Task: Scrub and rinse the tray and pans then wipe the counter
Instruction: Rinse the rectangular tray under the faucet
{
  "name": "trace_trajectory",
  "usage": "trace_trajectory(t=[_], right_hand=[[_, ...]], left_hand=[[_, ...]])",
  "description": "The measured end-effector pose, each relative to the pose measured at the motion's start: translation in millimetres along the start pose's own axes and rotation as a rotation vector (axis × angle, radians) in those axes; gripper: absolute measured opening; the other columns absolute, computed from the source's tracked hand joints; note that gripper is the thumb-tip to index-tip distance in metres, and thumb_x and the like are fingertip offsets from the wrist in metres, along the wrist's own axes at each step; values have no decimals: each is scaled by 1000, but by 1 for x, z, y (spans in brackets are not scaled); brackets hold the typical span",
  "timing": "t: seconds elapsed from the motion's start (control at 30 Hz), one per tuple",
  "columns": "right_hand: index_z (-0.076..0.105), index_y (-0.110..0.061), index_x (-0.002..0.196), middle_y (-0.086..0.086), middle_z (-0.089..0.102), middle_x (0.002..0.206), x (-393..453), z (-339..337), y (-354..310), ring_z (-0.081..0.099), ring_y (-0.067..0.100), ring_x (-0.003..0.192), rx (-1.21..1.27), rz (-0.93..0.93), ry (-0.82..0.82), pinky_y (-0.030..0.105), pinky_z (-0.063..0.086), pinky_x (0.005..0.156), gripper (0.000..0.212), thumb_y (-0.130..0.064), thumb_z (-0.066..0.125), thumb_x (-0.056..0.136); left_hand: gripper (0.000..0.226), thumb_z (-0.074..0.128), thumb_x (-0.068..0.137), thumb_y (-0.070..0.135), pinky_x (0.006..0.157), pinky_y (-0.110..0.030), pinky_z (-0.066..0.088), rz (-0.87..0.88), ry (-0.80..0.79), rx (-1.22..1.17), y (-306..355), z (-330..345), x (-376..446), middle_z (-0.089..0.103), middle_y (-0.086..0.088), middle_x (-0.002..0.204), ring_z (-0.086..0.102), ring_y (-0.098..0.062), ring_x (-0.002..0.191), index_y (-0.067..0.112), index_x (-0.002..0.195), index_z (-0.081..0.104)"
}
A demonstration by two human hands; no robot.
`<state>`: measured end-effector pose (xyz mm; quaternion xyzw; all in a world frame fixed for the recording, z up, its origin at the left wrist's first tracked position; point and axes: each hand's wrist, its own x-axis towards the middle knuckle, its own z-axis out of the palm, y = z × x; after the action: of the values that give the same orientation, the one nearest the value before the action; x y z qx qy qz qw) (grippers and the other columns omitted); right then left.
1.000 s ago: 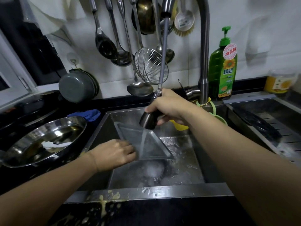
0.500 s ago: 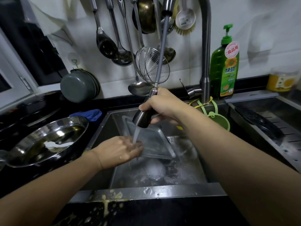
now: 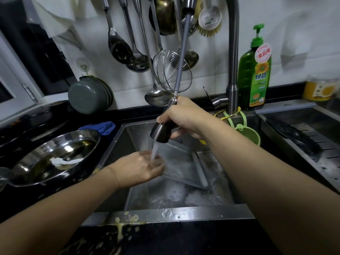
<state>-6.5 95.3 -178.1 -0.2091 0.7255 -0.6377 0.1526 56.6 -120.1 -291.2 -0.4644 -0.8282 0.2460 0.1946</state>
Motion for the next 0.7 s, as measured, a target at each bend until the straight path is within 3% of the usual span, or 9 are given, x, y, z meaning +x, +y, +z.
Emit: trace_trajectory(t=[0.07, 0.17, 0.3, 0.4, 0.53, 0.63, 0.7], right_hand=[[56, -11, 105, 12, 67, 90, 0, -2, 1, 74, 36, 84, -20, 9, 8, 56, 62, 68, 29, -1, 71, 83], [55, -14, 99, 10, 68, 87, -2, -11, 6, 73, 30, 75, -71, 15, 25, 42, 62, 58, 27, -3, 73, 83], [55, -15, 96, 9, 67, 84, 0, -12, 8, 73, 29, 73, -70, 8, 27, 40, 61, 54, 25, -2, 73, 83], [60, -13, 102, 11, 67, 89, 10, 0, 8, 73, 34, 80, -24, 5, 44, 43, 61, 55, 30, -3, 74, 78], [60, -17, 99, 16, 68, 100, 28, 7, 15, 69, 32, 78, -26, 4, 121, 36, 56, 49, 34, -7, 77, 71], [54, -21, 91, 14, 66, 103, 37, -1, 19, 68, 31, 86, -109, 13, 199, 49, 63, 60, 33, -11, 80, 72], [52, -23, 91, 10, 63, 106, 43, -6, 21, 65, 30, 94, -148, -2, 238, 50, 63, 72, 36, -13, 81, 73]], left_hand=[[23, 45, 103, 15, 100, -46, 55, -48, 27, -20, -4, 0, -3, 69, -14, 115, 71, -29, 104, 8, 117, 62], [30, 43, 102, 17, 104, -48, 53, -82, 28, 13, -7, 2, -10, 71, -19, 121, 69, -32, 115, 5, 116, 67], [33, 42, 106, 13, 110, -47, 47, -81, 44, 49, -8, 4, -11, 71, -21, 122, 67, -35, 119, 0, 110, 72], [38, 36, 109, 13, 107, -46, 51, -58, 52, 12, -4, -2, -5, 72, -17, 121, 68, -32, 118, 5, 109, 73], [34, 42, 105, 14, 102, -46, 55, -40, 45, 3, 0, -5, -3, 71, -19, 123, 65, -33, 122, 2, 111, 73], [32, 42, 106, 11, 107, -46, 52, -45, 55, 2, 0, -6, -7, 70, -20, 124, 65, -33, 123, 0, 112, 72], [31, 42, 107, 9, 108, -45, 51, -40, 46, 6, -1, -8, -9, 70, -20, 125, 64, -33, 124, 0, 113, 72]])
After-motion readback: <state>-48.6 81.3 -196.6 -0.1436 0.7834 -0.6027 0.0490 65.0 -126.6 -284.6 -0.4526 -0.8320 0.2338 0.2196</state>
